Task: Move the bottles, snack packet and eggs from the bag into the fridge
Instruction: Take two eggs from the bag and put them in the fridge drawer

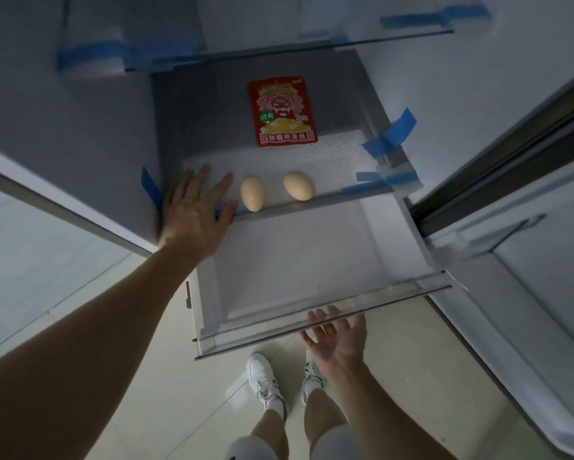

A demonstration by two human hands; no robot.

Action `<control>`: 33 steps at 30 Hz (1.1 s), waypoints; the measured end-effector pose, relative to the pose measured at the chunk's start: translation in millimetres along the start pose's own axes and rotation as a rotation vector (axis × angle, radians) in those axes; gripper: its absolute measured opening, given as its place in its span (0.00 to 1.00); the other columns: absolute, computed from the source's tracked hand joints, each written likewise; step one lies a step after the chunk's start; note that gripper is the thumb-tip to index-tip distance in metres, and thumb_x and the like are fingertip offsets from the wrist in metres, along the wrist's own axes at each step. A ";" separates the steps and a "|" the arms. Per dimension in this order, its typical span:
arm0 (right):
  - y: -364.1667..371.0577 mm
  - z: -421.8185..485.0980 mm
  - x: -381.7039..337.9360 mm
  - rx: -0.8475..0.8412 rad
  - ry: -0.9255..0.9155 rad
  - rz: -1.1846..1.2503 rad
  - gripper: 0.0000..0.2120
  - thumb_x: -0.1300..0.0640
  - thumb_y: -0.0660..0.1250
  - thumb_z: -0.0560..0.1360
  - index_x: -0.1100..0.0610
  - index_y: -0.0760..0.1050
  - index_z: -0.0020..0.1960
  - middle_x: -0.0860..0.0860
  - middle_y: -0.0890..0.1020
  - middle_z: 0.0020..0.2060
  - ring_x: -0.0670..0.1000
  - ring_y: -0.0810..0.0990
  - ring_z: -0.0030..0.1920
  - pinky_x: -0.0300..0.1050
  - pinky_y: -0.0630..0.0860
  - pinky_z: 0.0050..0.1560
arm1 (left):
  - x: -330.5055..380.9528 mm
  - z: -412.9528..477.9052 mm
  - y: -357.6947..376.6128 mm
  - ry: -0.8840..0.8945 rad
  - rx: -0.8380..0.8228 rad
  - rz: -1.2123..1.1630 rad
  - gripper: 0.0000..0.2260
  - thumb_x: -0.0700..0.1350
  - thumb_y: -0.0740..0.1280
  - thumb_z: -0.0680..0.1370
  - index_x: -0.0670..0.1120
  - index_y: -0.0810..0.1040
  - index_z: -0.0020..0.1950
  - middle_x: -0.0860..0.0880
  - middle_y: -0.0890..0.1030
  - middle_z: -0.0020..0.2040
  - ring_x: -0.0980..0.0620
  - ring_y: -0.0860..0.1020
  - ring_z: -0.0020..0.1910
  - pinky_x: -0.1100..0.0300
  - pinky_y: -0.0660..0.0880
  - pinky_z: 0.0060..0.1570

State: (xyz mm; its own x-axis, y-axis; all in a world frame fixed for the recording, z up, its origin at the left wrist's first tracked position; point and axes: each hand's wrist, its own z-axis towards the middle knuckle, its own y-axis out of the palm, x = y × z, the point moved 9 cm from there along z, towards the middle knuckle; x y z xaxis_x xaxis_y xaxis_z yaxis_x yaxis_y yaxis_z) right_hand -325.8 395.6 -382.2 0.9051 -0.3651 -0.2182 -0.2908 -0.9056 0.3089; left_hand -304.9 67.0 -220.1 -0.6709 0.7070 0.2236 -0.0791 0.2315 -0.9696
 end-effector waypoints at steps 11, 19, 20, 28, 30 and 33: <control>-46.4 -27.5 10.2 0.008 0.030 0.028 0.28 0.37 0.50 0.82 0.59 0.75 0.59 0.59 0.79 0.53 0.60 0.79 0.59 0.63 0.68 0.60 | -5.9 8.0 4.5 0.027 -0.014 -0.003 0.25 0.62 0.53 0.82 0.58 0.60 0.78 0.47 0.57 0.81 0.41 0.55 0.78 0.40 0.56 0.75; -59.2 -26.4 -0.9 0.007 0.077 -0.085 0.25 0.43 0.58 0.83 0.62 0.73 0.67 0.61 0.80 0.57 0.62 0.80 0.57 0.57 0.77 0.58 | 1.1 4.4 -5.5 0.026 -0.020 -0.054 0.24 0.59 0.55 0.83 0.57 0.61 0.79 0.48 0.56 0.81 0.42 0.52 0.79 0.43 0.52 0.77; -62.0 -31.9 -6.5 0.015 0.082 -0.143 0.23 0.45 0.59 0.83 0.63 0.73 0.65 0.62 0.80 0.57 0.62 0.80 0.56 0.57 0.77 0.59 | 1.5 4.0 -6.7 0.024 -0.019 -0.080 0.24 0.59 0.56 0.83 0.57 0.61 0.78 0.48 0.56 0.81 0.42 0.52 0.80 0.43 0.52 0.77; -38.7 -126.0 -91.2 -0.092 -0.144 -1.258 0.12 0.57 0.67 0.80 0.65 0.81 0.43 0.56 0.76 0.27 0.55 0.80 0.34 0.52 0.80 0.44 | -10.1 0.9 -30.0 -0.158 0.069 -0.511 0.16 0.48 0.62 0.83 0.45 0.74 0.70 0.43 0.72 0.70 0.41 0.71 0.68 0.48 0.70 0.69; 9.3 -143.2 -119.2 -0.182 -0.373 -1.378 0.12 0.59 0.68 0.80 0.64 0.80 0.40 0.57 0.76 0.26 0.54 0.78 0.32 0.53 0.80 0.43 | -7.3 -2.6 -39.7 -0.201 0.136 -0.563 0.16 0.49 0.61 0.83 0.43 0.76 0.67 0.42 0.75 0.65 0.41 0.75 0.63 0.50 0.73 0.62; 103.0 -164.0 -148.4 -0.308 -0.848 -1.565 0.12 0.55 0.67 0.80 0.59 0.75 0.39 0.54 0.78 0.29 0.47 0.76 0.30 0.45 0.76 0.38 | 11.0 -8.5 -49.2 -0.200 0.183 -0.554 0.18 0.52 0.61 0.82 0.42 0.76 0.65 0.41 0.76 0.62 0.42 0.75 0.60 0.56 0.70 0.56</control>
State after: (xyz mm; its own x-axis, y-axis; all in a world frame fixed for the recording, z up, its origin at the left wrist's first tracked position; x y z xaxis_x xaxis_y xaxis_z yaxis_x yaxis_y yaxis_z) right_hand -439.2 392.0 -166.2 -0.1609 0.6079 -0.7775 0.7363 -0.4506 -0.5047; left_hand -302.2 69.1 -169.1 -0.6174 0.3714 0.6935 -0.5688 0.3982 -0.7197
